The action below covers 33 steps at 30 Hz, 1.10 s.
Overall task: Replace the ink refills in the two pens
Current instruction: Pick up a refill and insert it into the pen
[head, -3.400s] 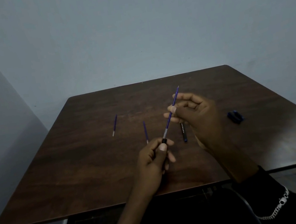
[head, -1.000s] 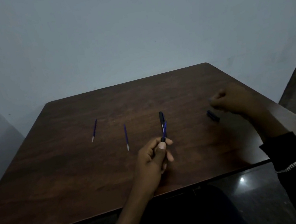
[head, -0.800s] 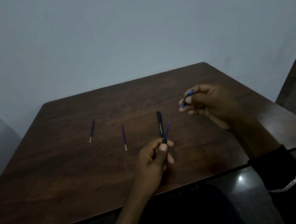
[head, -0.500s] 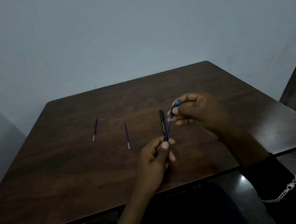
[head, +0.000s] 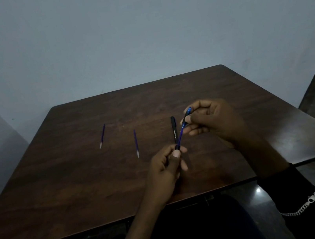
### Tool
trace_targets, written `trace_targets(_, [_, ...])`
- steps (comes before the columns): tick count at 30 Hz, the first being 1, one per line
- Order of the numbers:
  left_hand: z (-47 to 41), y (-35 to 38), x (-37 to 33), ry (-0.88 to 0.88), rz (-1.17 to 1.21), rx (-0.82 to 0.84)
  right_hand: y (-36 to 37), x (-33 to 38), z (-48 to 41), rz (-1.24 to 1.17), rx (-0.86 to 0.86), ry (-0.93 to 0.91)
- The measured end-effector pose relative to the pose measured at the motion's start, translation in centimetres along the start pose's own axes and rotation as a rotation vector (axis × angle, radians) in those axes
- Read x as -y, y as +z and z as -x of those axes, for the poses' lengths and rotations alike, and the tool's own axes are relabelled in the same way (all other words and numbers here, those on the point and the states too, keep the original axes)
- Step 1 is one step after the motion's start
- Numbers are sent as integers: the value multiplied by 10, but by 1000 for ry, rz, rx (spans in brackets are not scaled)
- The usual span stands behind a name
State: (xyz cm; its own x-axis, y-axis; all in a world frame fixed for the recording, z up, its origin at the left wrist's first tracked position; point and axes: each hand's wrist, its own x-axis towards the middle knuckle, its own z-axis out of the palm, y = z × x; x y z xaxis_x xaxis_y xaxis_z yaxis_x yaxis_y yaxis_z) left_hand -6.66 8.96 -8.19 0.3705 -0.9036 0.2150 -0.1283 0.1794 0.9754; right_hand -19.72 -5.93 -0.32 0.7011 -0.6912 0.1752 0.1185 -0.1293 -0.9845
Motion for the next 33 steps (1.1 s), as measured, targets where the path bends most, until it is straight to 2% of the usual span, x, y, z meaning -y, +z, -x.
trace_targets(4, [-1,-1,1,-13,4,-8,-3,5,-1,-43,-31,-8])
trace_targets(33, [0,0,0,-20,-18,-24,2,5,-2,19,45,17])
